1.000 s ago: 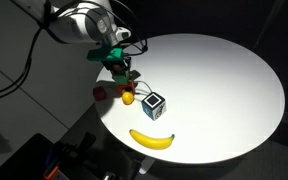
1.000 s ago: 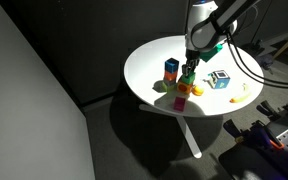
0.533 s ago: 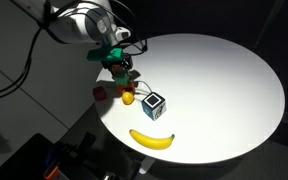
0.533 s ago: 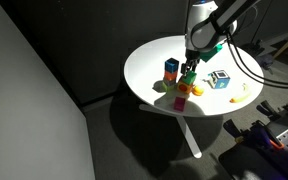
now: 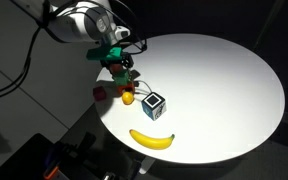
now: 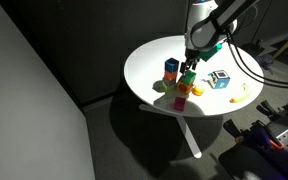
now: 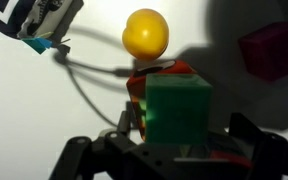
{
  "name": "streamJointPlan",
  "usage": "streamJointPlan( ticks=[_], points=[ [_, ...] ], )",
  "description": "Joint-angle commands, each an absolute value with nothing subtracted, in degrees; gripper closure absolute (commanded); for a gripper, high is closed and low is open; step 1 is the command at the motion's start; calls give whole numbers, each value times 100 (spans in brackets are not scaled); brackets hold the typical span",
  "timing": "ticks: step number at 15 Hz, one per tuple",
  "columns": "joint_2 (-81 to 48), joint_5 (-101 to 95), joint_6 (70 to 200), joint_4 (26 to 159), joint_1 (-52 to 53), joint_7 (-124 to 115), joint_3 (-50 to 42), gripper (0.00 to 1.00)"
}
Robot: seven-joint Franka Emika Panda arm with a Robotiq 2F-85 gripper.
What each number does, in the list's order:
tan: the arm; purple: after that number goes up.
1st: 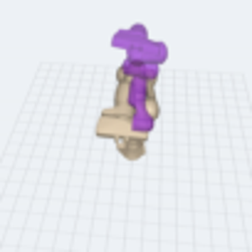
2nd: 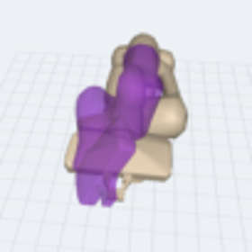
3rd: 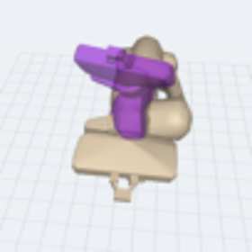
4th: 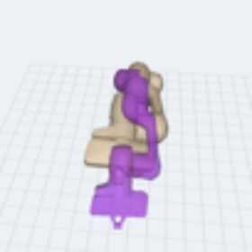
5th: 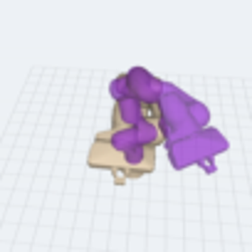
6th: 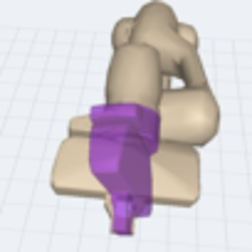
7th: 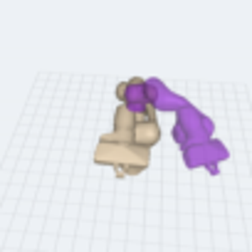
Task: Pick up the green block and place it on top of the block with a number on it
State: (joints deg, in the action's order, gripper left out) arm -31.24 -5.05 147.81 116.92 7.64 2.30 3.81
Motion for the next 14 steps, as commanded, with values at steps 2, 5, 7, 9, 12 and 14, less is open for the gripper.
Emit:
streamJointPlan(
  ticks=[2, 5, 7, 9, 12, 14],
  points=[
    [-2835, -418, 14751, 11832, 727, 208, 483, 0],
    [-2702, -452, 14656, 11873, 775, 124, 470, 0],
    [-2613, -487, 14559, 11902, 814, 52, 440, 0],
    [-2521, -490, 14434, 11923, 830, 3, 441, 0],
    [-2365, -470, 14219, 11977, 849, -15, 481, 0],
    [-2270, -486, 14075, 12012, 873, -33, 487, 0]
  ],
)
